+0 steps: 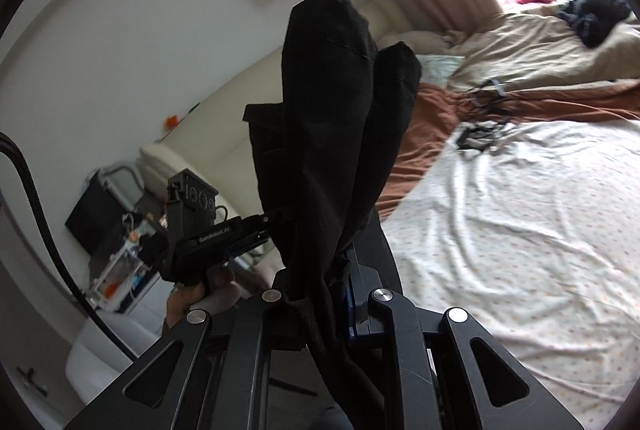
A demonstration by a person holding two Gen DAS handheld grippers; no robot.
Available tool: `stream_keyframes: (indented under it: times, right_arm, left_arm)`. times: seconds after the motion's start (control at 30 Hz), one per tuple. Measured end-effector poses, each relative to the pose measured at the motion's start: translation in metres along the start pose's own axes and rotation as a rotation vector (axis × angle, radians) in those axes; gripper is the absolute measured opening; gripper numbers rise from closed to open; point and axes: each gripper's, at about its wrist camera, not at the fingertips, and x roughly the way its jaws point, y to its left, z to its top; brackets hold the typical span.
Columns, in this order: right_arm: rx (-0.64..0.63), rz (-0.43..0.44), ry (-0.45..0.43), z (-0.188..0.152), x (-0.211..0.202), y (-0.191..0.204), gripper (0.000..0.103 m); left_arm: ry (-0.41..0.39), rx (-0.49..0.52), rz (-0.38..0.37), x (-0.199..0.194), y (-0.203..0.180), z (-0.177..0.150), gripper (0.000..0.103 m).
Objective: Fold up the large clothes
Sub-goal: 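Lift the folded shirt with both grippers and carry it toward the sofa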
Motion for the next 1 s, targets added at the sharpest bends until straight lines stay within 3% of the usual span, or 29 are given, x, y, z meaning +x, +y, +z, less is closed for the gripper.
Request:
stream_keyframes:
  times: [0.4,0.83,1.0]
  right_arm:
    - [-0.109,0.129,0.103,0.0,0.129,0.091,0.015]
    - [-0.083,0.29,0.146,-0.015,0.284,0.143,0.015]
    - [-0.035,0.358,0.185,-0.03,0.34,0.151,0.015]
  left_arm:
    - [-0.126,-0.039,0.13,-0.094,0.099,0.033,0.023]
    - [-0.214,-0.036,0.358,-0.182,0.203,0.074,0.022]
    - [-0.203,-0.035,0.443,-0.198,0.243,0.085,0.022]
